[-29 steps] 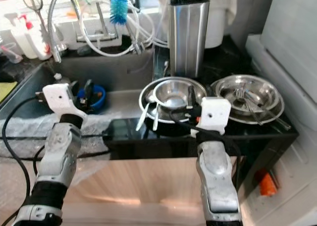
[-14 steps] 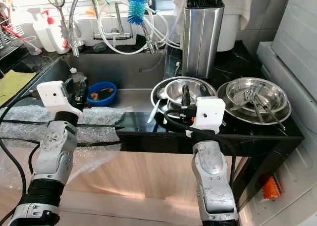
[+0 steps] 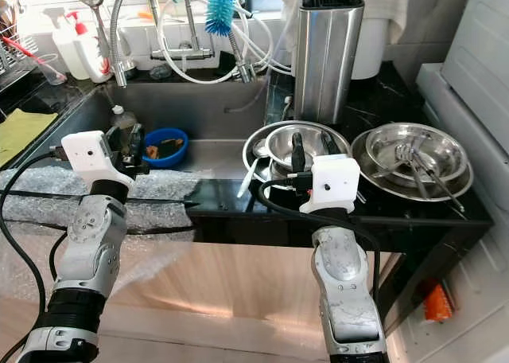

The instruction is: Kitchen organization

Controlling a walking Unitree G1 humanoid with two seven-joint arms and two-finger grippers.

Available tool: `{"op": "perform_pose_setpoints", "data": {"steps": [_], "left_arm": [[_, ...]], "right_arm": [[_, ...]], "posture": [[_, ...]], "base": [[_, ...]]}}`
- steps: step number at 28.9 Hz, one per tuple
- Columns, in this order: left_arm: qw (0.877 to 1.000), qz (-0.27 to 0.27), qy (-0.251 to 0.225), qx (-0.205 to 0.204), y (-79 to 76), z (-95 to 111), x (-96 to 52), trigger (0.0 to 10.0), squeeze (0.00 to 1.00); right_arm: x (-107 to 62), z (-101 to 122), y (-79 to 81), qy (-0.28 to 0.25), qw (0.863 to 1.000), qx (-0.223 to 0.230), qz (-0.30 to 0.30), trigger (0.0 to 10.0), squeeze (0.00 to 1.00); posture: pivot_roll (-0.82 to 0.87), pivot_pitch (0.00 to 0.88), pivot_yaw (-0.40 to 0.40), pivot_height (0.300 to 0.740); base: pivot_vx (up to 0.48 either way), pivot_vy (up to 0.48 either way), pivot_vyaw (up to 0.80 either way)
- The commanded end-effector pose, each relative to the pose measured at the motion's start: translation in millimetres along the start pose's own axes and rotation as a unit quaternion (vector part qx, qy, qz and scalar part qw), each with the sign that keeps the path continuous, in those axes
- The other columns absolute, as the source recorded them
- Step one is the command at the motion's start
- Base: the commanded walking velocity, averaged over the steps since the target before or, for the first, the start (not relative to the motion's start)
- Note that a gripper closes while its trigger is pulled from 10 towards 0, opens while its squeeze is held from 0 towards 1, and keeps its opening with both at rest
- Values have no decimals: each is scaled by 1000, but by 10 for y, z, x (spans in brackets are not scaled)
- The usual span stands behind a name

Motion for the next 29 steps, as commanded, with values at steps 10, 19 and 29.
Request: {"op": "perform_pose_setpoints", "data": {"steps": [10,19,29], "left_arm": [[1000,5,-2,8,46,18,1,10000,0],[1000,-7,-1,12,4,31,16,10000,0],[1000,-13,0,8,-30,45,35,10000,0]], "right_arm": [[34,24,86,-1,1000,10,8,10000,0],[35,52,120,-12,1000,6,12,10000,0],[40,24,133,-3,1000,18,10,10000,0]], "posture": [[-31,46,89,740],[-29,40,93,740],[-28,36,96,740]], "base": [[0,368,-176],[0,177,-156],[0,128,-61]]}}
Point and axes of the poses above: a point about 5 cm out from each wrist's last joint towards the gripper, its own x axis pointing out of the wrist towards the gripper, its own z axis along the axis of the wrist's last joint, y = z × x, the point moved 5 cm from there along x, pointing out of the wrist towards the gripper
